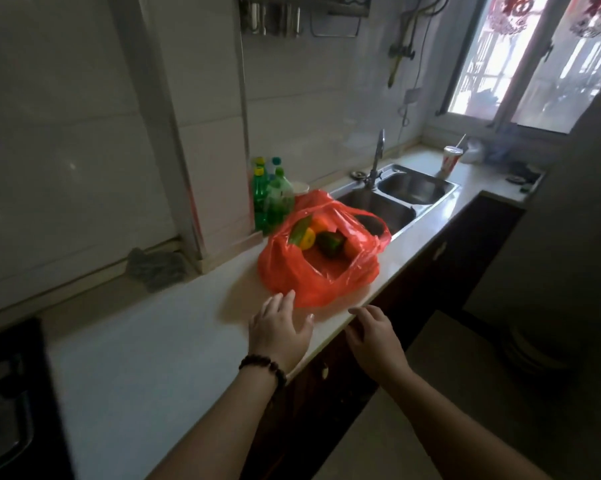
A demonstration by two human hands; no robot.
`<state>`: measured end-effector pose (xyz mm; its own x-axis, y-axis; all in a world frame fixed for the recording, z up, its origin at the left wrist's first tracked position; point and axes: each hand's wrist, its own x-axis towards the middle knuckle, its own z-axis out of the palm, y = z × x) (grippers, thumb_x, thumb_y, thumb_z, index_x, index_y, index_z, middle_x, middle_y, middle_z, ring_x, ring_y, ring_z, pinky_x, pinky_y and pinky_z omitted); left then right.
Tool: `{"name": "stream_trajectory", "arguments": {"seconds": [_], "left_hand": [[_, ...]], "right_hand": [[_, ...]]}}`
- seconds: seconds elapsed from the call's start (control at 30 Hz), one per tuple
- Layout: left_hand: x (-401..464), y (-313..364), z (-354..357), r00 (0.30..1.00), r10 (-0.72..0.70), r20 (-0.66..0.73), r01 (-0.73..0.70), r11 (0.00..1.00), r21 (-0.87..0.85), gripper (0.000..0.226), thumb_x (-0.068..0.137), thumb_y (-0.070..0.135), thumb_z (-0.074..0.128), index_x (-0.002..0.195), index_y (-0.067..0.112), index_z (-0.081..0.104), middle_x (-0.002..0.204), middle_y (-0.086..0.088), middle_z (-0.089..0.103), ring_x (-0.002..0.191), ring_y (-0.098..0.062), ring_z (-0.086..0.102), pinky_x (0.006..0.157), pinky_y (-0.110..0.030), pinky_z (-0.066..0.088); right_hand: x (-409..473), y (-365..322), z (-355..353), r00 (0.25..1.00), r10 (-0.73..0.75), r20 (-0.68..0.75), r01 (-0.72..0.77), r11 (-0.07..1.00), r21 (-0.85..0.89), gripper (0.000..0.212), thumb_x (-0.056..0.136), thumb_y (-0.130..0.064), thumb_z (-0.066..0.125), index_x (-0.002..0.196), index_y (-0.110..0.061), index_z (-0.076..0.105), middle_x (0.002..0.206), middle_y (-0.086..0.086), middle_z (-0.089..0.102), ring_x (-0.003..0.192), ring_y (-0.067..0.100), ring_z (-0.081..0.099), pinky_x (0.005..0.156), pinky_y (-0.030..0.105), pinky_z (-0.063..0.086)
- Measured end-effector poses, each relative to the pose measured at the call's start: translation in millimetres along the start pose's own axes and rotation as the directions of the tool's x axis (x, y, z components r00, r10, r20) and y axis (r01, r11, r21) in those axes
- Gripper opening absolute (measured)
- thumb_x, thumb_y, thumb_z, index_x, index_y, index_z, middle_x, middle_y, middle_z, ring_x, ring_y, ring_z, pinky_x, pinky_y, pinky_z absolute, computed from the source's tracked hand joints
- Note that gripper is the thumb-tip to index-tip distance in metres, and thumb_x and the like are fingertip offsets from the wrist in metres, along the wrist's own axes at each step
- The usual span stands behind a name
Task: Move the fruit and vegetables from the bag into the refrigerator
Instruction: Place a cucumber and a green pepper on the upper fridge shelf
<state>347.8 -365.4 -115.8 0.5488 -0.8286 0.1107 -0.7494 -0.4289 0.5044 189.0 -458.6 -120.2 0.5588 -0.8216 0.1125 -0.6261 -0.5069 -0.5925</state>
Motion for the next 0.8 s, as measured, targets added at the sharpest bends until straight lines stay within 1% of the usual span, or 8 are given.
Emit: {"name": "stream_trajectory", "arguments": {"seconds": [0.1, 0.2, 0.33, 0.43, 0.57, 0.67, 0.73, 0.8], "left_hand": [[58.9, 8.3, 4.1, 1.000, -0.003, -0.001, 0.003, 1.000, 0.000, 0.064, 0.090, 0.052, 0.040, 0.145, 0.022, 0.028, 0.150, -0.002, 0.032, 0.139, -0.018, 0.023, 0.113, -0.041, 0.023], [107.9, 18.1, 13.3, 1.000, -0.001, 0.028, 0.001, 1.000, 0.007, 0.063, 0.091, 0.050, 0.041, 0.146, 0.022, 0.027, 0.151, -0.002, 0.030, 0.140, -0.018, 0.022, 0.114, -0.040, 0.021], [151.1, 28.5, 32.2, 0.997, 0.004, 0.076, -0.006, 1.000, 0.023, 0.063, 0.091, 0.049, 0.042, 0.146, 0.023, 0.027, 0.151, -0.002, 0.030, 0.140, -0.017, 0.021, 0.114, -0.039, 0.020], [175.2, 30.3, 48.2, 0.994, -0.008, 0.108, 0.004, 0.999, 0.036, 0.063, 0.091, 0.048, 0.042, 0.146, 0.023, 0.026, 0.151, -0.001, 0.029, 0.140, -0.016, 0.020, 0.114, -0.038, 0.019], [204.6, 30.5, 67.0, 0.993, -0.034, 0.114, 0.029, 0.999, 0.045, 0.061, 0.091, 0.046, 0.043, 0.146, 0.023, 0.026, 0.151, 0.000, 0.029, 0.140, -0.015, 0.021, 0.114, -0.036, 0.019], [230.7, 30.2, 77.4, 0.994, -0.090, 0.067, 0.088, 0.996, 0.028, 0.058, 0.093, 0.042, 0.045, 0.145, 0.022, 0.029, 0.150, 0.000, 0.030, 0.139, -0.015, 0.023, 0.114, -0.033, 0.021], [250.1, 29.8, 84.6, 0.990, -0.139, 0.025, 0.138, 0.990, 0.025, 0.055, 0.093, 0.040, 0.045, 0.144, 0.022, 0.032, 0.149, 0.000, 0.032, 0.138, -0.016, 0.026, 0.115, -0.034, 0.025], [269.8, 30.6, 91.6, 0.981, -0.190, -0.025, 0.191, 0.981, 0.046, 0.054, 0.093, 0.039, 0.046, 0.142, 0.021, 0.035, 0.148, 0.000, 0.035, 0.137, -0.016, 0.028, 0.113, -0.035, 0.028]], "right_hand": [[59.5, 13.5, -4.5, 0.999, 0.036, 0.012, -0.036, 0.999, -0.019, 0.042, 0.091, -0.027, 0.056, 0.132, -0.019, 0.050, 0.138, -0.002, 0.043, 0.124, 0.018, 0.043, 0.099, 0.029, 0.040], [102.1, 32.7, -7.3, 0.997, 0.073, 0.018, -0.073, 0.997, -0.015, 0.043, 0.090, -0.028, 0.056, 0.132, -0.020, 0.049, 0.136, -0.001, 0.044, 0.122, 0.017, 0.045, 0.098, 0.029, 0.041], [141.0, 57.5, -5.8, 0.992, 0.115, 0.043, -0.115, 0.993, -0.010, 0.043, 0.089, -0.027, 0.056, 0.131, -0.020, 0.049, 0.136, -0.001, 0.045, 0.117, 0.017, 0.049, 0.095, 0.027, 0.042], [171.3, 70.2, -3.3, 0.991, 0.121, 0.064, -0.120, 0.993, -0.010, 0.044, 0.088, -0.023, 0.057, 0.132, -0.019, 0.050, 0.135, -0.001, 0.044, 0.120, 0.018, 0.046, 0.095, 0.026, 0.040], [218.7, 83.3, 5.7, 0.995, 0.054, 0.088, -0.052, 0.998, -0.026, 0.042, 0.086, -0.020, 0.059, 0.128, -0.017, 0.053, 0.133, 0.002, 0.048, 0.119, 0.020, 0.048, 0.094, 0.027, 0.042], [261.8, 89.2, 14.4, 0.989, -0.013, 0.145, 0.018, 0.999, -0.031, 0.041, 0.090, -0.021, 0.055, 0.131, -0.021, 0.051, 0.135, 0.001, 0.045, 0.122, 0.021, 0.045, 0.101, 0.032, 0.041], [292.1, 93.2, 21.0, 0.979, -0.061, 0.194, 0.066, 0.998, -0.021, 0.042, 0.091, -0.022, 0.052, 0.133, -0.025, 0.048, 0.138, -0.002, 0.042, 0.126, 0.018, 0.041, 0.104, 0.032, 0.039], [321.9, 97.8, 28.8, 0.959, -0.144, 0.243, 0.147, 0.989, 0.004, 0.044, 0.091, -0.020, 0.053, 0.134, -0.024, 0.047, 0.140, -0.002, 0.041, 0.128, 0.017, 0.039, 0.105, 0.031, 0.037]]}}
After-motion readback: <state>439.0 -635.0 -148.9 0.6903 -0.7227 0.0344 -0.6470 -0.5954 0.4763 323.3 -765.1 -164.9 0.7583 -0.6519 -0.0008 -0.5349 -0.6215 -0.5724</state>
